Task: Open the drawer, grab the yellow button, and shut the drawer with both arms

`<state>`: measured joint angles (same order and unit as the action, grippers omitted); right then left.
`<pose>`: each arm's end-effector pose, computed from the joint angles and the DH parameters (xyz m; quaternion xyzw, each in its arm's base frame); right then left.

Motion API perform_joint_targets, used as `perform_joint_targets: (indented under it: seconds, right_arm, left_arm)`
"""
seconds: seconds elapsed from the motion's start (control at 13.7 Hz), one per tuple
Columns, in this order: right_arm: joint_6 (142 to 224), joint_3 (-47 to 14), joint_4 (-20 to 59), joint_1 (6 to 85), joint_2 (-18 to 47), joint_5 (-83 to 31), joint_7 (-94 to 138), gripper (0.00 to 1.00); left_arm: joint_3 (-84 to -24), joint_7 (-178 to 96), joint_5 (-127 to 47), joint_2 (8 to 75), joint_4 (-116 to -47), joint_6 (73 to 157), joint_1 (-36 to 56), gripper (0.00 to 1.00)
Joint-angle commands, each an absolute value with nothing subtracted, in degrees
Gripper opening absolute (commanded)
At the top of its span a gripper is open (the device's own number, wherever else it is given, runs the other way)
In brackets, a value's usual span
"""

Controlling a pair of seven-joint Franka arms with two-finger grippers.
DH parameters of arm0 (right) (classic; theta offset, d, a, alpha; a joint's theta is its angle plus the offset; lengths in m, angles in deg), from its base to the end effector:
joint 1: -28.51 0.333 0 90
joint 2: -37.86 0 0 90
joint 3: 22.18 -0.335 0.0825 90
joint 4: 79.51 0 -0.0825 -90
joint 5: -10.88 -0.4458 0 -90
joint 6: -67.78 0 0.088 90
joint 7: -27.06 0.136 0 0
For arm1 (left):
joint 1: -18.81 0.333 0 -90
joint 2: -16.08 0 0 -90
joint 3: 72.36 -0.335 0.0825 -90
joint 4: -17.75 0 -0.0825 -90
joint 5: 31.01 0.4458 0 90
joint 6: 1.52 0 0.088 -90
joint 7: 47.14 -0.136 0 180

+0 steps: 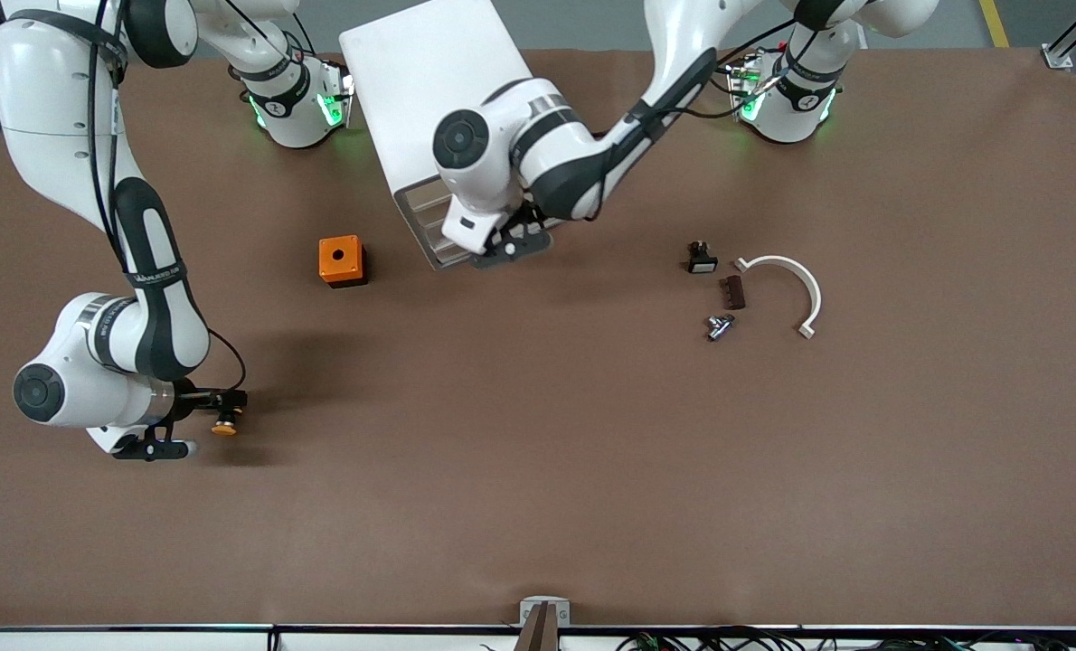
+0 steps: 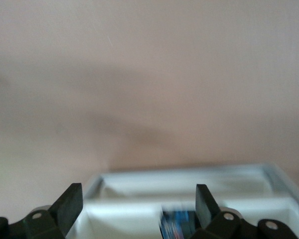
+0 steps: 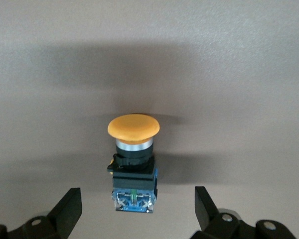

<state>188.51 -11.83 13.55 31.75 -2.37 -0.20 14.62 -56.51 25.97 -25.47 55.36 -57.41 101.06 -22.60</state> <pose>0.7161 -0.0670 0.1444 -0.9947 -0.0034 0.0973 0.0346 0.4612 -0.6231 0.2934 -0.9844 -0.1441 0.0774 0.0643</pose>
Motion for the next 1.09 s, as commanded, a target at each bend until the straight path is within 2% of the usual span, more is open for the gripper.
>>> perform_joint_targets:
  seconds: [0.0, 0.29, 0.88, 1.02]
  right_arm:
    - [184.17, -11.81, 11.20, 32.55, 0.32, -0.63, 13.78, 1.00]
    - [175.55, -11.20, 8.64, 33.78, 6.99, -0.37, 14.05, 1.00]
    - [168.60, -13.39, 8.46, 33.79, 21.14, 3.76, 22.57, 1.00]
    - [165.53, -13.39, 8.46, 33.78, 24.31, 3.77, 23.19, 1.00]
  left_arm:
    - [-56.02, 24.84, -22.76, 53.17, -58.10, 100.00, -14.27, 1.00]
    - [-56.02, 15.47, -17.48, 48.96, -57.66, 99.56, -4.78, 1.00]
    - [-55.93, -18.35, -18.09, 36.30, -57.75, 94.99, 15.27, 1.00]
    - [-55.75, -21.64, -18.27, 34.54, -57.75, 94.38, 17.66, 1.00]
